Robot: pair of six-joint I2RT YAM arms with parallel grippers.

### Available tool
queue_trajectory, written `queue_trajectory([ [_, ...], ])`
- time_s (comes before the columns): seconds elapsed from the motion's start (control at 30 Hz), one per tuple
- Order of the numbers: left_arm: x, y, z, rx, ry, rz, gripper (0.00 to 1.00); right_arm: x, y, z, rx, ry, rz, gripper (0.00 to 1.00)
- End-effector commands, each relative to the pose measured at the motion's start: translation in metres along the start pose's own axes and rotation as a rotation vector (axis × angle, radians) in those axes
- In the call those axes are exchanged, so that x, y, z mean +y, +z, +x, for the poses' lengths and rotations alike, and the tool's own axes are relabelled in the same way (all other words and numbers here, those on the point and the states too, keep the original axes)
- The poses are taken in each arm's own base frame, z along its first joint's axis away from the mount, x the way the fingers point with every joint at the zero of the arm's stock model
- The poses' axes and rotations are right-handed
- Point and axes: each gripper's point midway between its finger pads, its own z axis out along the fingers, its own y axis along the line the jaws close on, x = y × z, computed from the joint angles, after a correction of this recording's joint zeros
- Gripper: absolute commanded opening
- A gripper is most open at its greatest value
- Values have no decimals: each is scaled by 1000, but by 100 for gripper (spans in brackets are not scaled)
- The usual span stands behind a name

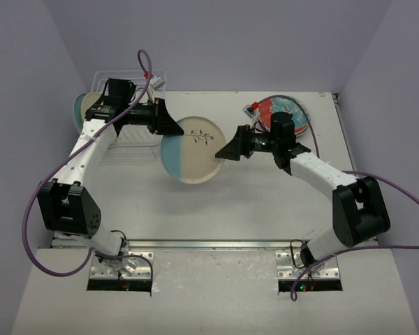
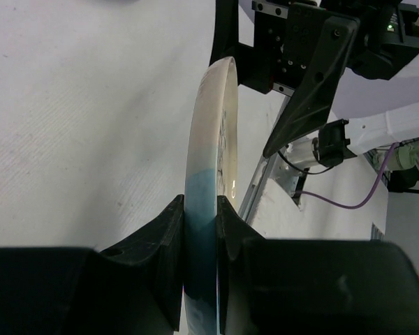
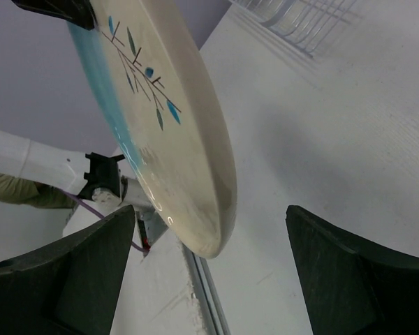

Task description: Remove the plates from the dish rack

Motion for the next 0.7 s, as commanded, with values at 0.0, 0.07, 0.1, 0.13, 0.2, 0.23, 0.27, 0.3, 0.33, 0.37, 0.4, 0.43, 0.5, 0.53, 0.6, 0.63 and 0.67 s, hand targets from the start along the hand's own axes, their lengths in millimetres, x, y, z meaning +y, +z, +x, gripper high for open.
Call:
queue_trajectory([
  [0.0, -56, -15, -17, -57, 132, 164, 0, 15, 8, -22, -54, -39, -48, 85],
  [0.07, -55, -13, -14, -52, 127, 170, 0, 17, 11, -25, -58, -31, -69, 74],
  [0.1, -53, -12, -13, -53, 126, 164, 0, 18, 12, -26, -58, -28, -76, 66],
  [0.13, -51, -12, -13, -54, 126, 157, 0, 19, 12, -25, -55, -24, -84, 58],
  [0.2, -46, -10, -13, -56, 123, 143, 0, 22, 12, -23, -42, -9, -104, 38],
  [0.23, -44, -9, -14, -57, 122, 136, 0, 23, 12, -23, -36, -1, -112, 29],
  [0.27, -42, -9, -14, -58, 120, 130, 0, 23, 12, -22, -32, 7, -115, 21],
  [0.3, -40, -8, -15, -57, 116, 124, 1, 23, 12, -20, -26, 20, -116, 13],
  [0.33, -36, -6, -15, -57, 109, 112, 4, 23, 12, -19, -20, 32, -116, 4],
  [0.37, -33, -5, -15, -57, 105, 103, 7, 23, 11, -18, -17, 40, -116, 0],
  [0.4, -29, -5, -17, -58, 100, 88, 14, 23, 10, -18, -20, 46, -112, 0],
  [0.43, -25, -4, -18, -61, 91, 70, 22, 21, 9, -19, -25, 54, -104, 0],
  [0.5, -14, -3, -22, -72, 76, 4, 47, 12, 4, -24, -46, 102, -76, 0],
  [0.53, -10, -3, -24, -78, 69, -21, 53, 7, 3, -25, -56, 123, -60, 0],
  [0.6, 2, -6, -29, -94, 70, -106, 71, -9, -6, -29, -92, 183, -21, 0],
  [0.63, 9, -8, -30, -100, 64, -151, 83, -17, -11, -33, -123, 205, -1, 0],
  [0.67, 13, -9, -32, -107, 65, -187, 85, -26, -17, -34, -144, 233, 22, 0],
])
